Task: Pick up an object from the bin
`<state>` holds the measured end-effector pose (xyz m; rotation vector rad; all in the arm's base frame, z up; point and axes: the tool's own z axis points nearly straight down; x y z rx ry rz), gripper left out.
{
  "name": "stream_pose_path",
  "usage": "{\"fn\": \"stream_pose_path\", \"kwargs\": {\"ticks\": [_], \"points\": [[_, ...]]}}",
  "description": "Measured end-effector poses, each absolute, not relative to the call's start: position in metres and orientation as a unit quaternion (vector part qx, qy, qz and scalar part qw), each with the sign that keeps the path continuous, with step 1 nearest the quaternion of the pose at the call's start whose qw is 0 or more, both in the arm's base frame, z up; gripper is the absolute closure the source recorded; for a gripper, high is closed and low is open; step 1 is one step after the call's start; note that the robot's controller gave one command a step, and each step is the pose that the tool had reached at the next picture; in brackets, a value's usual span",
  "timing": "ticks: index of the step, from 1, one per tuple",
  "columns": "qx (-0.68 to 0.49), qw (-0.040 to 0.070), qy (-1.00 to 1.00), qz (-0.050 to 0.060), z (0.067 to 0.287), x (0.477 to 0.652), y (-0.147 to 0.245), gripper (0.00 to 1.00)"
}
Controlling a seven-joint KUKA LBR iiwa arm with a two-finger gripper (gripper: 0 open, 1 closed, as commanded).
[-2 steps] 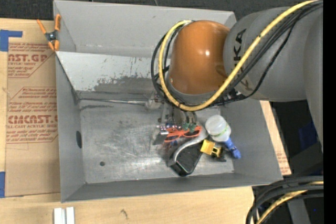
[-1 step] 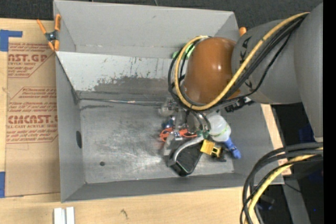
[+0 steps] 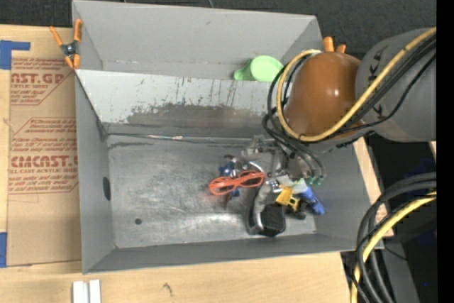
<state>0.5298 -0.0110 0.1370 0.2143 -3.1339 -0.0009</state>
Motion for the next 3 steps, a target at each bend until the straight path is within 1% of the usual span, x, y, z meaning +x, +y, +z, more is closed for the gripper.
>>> {"fn": "stream_pose_path", "kwargs": {"ticks": [1, 2, 3], "points": [[0.062, 0.0, -0.998, -0.001, 0.136, 0.531, -0.009, 0.0], [0.094, -0.004, -0.996, -0.003, 0.088, 0.559, -0.017, 0.0], [0.08, -0.004, -0.997, -0.003, 0.076, 0.56, -0.024, 1.0]]}}
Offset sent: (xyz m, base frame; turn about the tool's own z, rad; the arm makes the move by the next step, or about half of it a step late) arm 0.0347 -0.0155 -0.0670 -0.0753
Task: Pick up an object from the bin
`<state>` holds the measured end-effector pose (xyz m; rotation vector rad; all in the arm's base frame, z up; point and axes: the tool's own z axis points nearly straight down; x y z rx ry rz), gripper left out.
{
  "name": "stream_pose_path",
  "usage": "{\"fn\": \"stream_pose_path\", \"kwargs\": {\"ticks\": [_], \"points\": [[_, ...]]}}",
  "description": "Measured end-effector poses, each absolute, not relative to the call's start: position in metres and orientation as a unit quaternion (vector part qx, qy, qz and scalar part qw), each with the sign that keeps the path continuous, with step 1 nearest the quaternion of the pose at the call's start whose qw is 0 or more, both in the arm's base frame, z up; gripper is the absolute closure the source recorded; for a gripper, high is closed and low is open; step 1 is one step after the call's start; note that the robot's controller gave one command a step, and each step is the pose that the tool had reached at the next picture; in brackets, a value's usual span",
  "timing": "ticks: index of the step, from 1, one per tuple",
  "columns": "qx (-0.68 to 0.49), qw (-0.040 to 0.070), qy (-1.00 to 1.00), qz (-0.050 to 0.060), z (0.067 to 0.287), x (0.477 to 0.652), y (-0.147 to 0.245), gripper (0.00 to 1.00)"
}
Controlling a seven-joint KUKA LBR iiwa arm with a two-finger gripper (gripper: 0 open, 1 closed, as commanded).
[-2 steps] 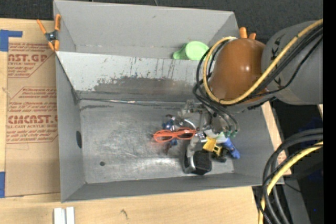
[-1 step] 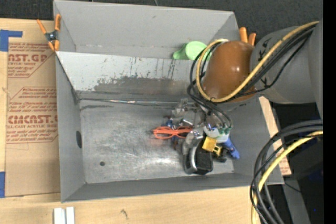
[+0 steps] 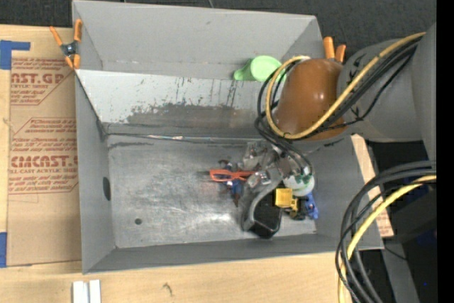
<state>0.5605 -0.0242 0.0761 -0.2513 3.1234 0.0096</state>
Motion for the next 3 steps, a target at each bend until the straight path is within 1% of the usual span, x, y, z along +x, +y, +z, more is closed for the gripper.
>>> {"fn": "stream_pose_path", "kwargs": {"ticks": [1, 2, 3], "points": [[-0.08, 0.004, 0.997, 0.003, 0.076, 0.56, -0.024, 1.0], [-0.08, 0.001, 0.997, 0.003, 0.08, 0.559, -0.024, 1.0], [-0.081, -0.003, 0.997, 0.002, 0.096, 0.556, -0.025, 1.0]]}}
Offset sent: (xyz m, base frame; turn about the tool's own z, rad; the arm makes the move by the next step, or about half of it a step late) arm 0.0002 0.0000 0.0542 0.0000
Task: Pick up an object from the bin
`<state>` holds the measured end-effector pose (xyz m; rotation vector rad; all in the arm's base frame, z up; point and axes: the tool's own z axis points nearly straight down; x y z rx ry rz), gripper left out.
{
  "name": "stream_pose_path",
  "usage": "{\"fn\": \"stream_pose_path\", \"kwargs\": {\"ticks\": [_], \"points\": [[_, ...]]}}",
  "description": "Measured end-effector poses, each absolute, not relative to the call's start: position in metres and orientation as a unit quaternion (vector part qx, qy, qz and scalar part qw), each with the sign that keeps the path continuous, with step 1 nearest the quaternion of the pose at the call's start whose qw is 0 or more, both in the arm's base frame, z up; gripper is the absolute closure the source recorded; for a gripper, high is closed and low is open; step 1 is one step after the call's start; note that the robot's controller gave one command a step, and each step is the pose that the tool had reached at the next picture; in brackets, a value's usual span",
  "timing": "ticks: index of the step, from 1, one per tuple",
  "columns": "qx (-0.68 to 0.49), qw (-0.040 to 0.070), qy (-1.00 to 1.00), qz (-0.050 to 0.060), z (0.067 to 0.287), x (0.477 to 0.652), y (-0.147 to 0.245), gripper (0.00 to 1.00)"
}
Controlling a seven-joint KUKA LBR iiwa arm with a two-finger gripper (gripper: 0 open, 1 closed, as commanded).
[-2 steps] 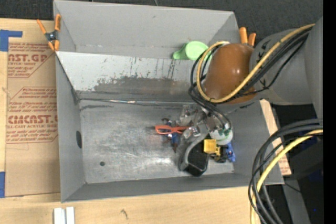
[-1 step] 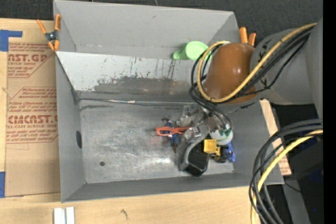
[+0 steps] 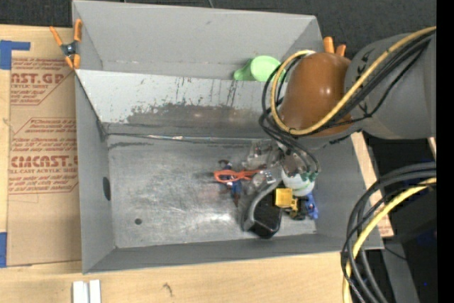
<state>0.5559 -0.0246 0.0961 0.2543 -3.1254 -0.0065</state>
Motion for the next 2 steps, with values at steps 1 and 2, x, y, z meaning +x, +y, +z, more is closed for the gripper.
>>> {"fn": "stream_pose_path", "kwargs": {"ticks": [1, 2], "points": [[0.081, 0.001, -0.997, -0.001, 0.119, 0.557, -0.025, 1.0], [0.081, -0.002, -0.997, 0.0, 0.134, 0.558, -0.025, 1.0]]}}
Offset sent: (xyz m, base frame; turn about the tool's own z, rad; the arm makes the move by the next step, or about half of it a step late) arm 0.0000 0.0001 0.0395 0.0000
